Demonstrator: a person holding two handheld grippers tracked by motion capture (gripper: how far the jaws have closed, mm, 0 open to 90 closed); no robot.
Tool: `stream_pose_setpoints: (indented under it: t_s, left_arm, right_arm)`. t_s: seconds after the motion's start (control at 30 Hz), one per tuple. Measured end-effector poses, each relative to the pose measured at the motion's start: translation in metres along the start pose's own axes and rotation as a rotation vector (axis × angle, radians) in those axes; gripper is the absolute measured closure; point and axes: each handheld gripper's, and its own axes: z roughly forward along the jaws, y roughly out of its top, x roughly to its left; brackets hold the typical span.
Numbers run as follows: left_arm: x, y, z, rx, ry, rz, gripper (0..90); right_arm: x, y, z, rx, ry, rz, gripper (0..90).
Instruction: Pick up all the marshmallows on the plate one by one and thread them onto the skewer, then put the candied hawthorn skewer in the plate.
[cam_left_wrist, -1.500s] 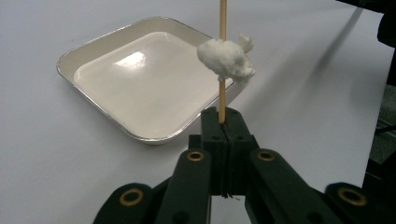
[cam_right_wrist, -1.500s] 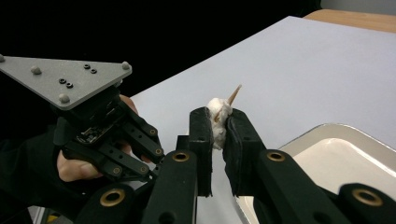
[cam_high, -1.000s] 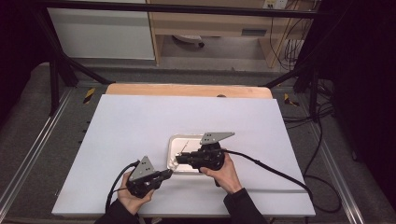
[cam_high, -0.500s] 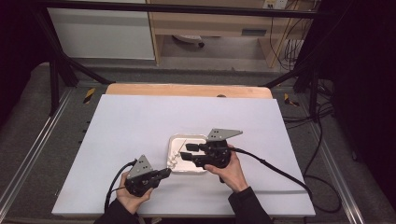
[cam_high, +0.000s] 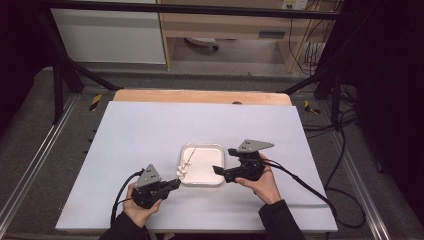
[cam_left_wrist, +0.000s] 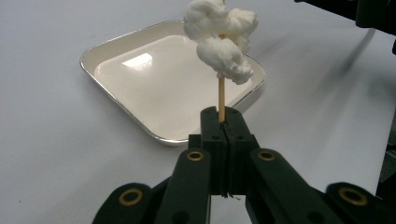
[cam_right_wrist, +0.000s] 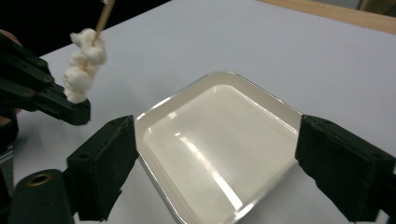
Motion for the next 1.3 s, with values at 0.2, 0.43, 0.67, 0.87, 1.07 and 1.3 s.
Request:
stream_pose_setpoints:
  t_s: [0.2,0.43,0.67,0.87,1.07,1.3]
  left_arm:
    - [0.004,0.000,-0.002,0.012,0.009,-0.024,88.5]
    - [0.007,0.004,-0.002,0.040,0.039,-0.031,88.4]
    - [0.010,0.010,-0.003,0.065,0.045,-0.032,88.4]
    - [0.011,0.016,-0.003,0.079,0.050,-0.039,88.4]
    - [0.014,0.025,0.000,0.110,0.062,-0.056,88.3]
    - [0.016,0.041,0.009,0.149,0.076,-0.067,88.3]
  right_arm:
    - [-0.016,-0.021,-0.012,0.067,-0.061,0.001,3.1]
    - [-0.030,-0.042,-0.028,0.092,-0.135,0.011,0.7]
    - [-0.042,-0.060,-0.042,0.091,-0.145,0.017,0.7]
    - [-0.048,-0.070,-0.048,0.097,-0.153,0.032,0.7]
    - [-0.048,-0.074,-0.053,0.090,-0.158,0.036,0.7]
    - [-0.051,-0.080,-0.058,0.100,-0.170,0.042,0.7]
